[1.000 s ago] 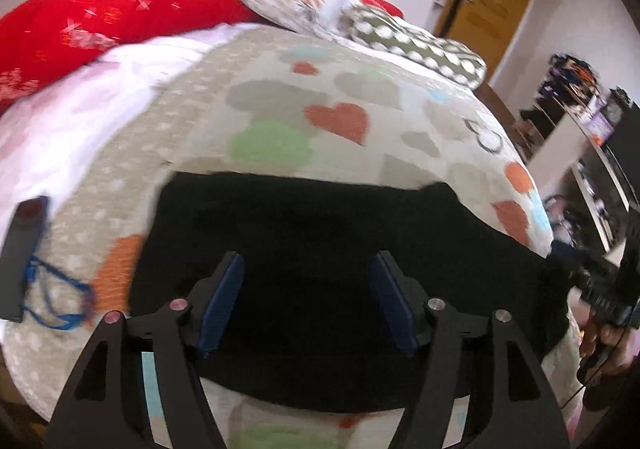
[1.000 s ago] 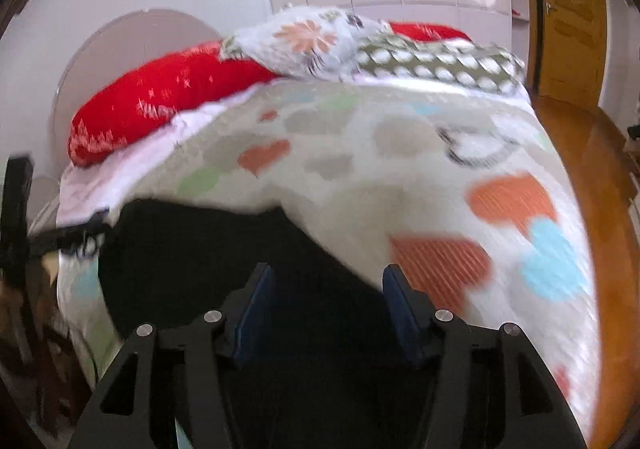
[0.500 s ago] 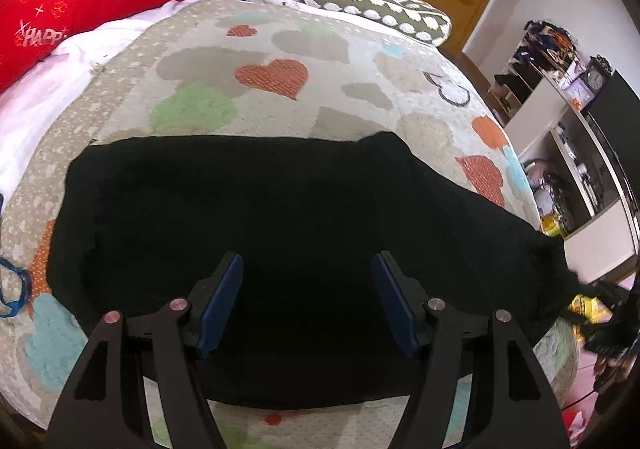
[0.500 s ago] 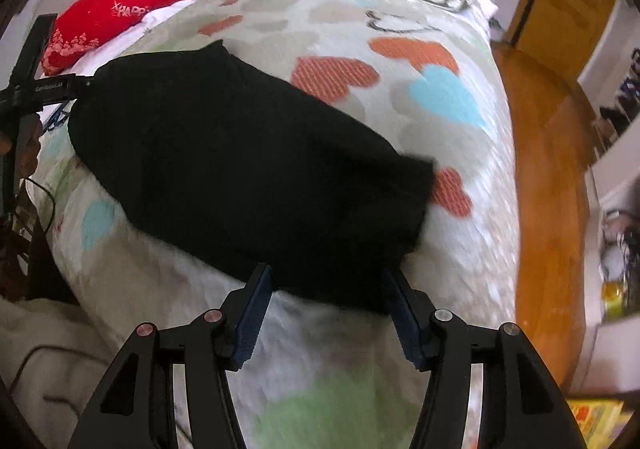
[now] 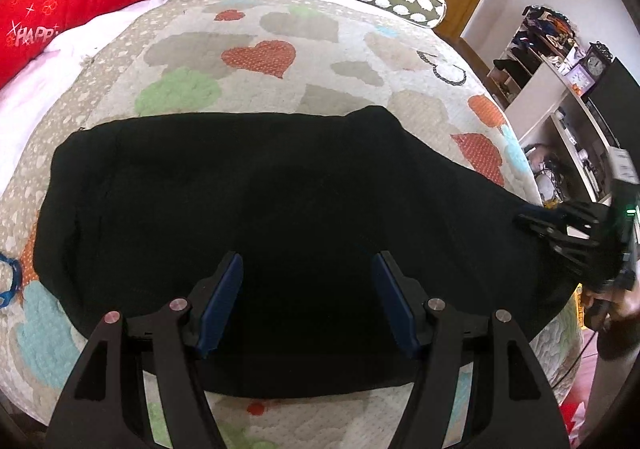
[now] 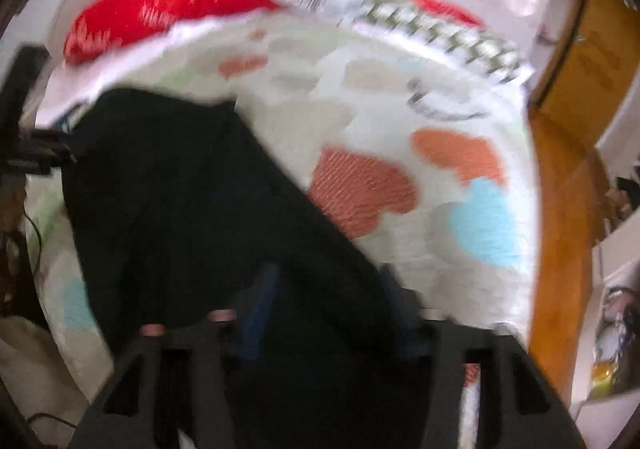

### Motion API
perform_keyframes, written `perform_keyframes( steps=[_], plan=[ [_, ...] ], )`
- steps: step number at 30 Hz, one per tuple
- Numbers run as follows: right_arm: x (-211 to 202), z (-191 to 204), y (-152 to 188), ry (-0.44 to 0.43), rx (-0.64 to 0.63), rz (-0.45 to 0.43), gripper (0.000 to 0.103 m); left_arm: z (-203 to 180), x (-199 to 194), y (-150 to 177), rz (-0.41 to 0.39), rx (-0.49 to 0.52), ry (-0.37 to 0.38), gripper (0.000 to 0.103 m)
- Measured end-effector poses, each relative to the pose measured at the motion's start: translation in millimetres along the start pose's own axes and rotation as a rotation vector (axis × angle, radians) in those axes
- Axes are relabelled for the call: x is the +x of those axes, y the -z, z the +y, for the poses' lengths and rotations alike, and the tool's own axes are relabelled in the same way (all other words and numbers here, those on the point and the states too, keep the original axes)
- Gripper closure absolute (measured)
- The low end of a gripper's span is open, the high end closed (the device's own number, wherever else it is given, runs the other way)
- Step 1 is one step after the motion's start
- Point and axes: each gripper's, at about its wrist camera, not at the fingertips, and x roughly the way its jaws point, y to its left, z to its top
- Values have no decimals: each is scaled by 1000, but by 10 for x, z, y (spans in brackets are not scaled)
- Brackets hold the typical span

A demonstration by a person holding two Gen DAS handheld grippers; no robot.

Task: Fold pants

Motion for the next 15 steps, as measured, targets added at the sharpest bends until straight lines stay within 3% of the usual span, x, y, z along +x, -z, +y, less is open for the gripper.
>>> perform_keyframes(
  steps=[3,8,11,15],
  plan=[
    [72,-30,23,9,-1,12,102,76,-15,-8,2,-15,-6,37],
    [-193,-117,-55,23,18,-76,102,161,-40,-63,-11,-50,6,37],
    [-113,-145,-91,10,26,-52,102,166,-36,-71,-15,-53,4,37],
    [-13,-154,-118,75,32,-34,102,188,-4,-66,-3,-57,-7,37]
  ],
)
